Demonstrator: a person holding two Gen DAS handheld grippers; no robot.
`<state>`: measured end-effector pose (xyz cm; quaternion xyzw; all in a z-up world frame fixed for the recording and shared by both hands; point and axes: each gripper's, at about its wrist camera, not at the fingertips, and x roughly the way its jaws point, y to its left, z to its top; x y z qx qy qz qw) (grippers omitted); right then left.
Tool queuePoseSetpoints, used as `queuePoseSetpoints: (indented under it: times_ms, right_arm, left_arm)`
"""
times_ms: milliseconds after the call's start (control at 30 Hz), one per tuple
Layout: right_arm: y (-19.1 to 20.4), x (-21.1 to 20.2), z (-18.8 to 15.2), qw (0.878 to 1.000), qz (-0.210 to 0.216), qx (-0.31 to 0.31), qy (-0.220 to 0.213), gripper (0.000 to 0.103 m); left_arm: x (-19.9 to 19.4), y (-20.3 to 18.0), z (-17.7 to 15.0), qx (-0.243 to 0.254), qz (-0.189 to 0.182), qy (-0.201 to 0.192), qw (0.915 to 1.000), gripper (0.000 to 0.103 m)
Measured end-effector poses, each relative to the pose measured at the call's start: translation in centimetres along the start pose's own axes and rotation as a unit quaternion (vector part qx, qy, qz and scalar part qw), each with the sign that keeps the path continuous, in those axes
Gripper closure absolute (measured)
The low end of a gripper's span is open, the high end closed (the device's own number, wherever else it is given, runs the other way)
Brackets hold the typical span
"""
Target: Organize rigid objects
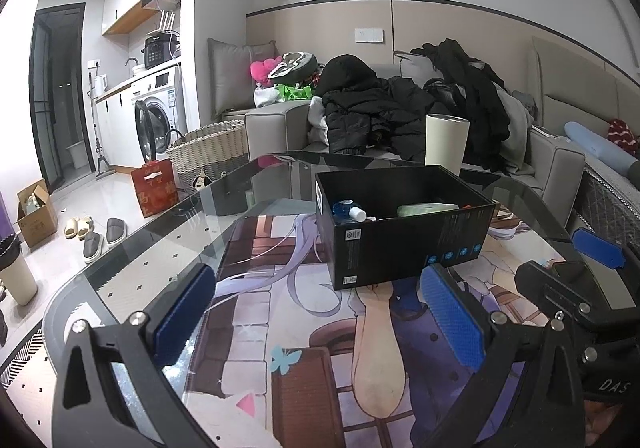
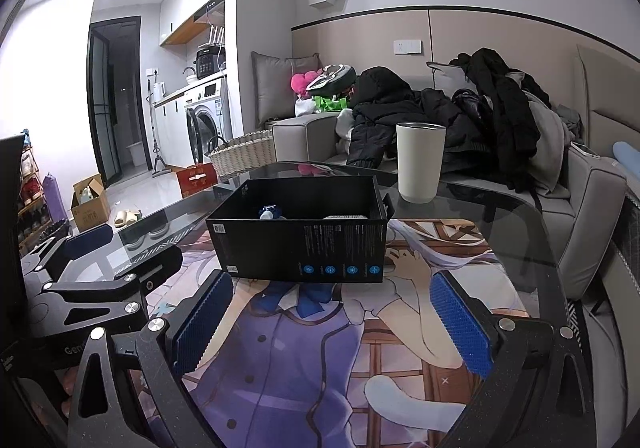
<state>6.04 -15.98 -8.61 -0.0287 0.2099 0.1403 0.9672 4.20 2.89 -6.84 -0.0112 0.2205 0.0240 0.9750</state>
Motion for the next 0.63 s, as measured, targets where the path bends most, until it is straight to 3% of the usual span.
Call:
queuePoseSetpoints:
  times_ms: [633]
  right_arm:
    - [-0.22,0.27,-0.49,1.000,-0.002,0.007,0.007,0.002]
  left_arm:
    - [0.39,-0.22,-0.10,0.006,-0.007,0.024,0.9997,0.000]
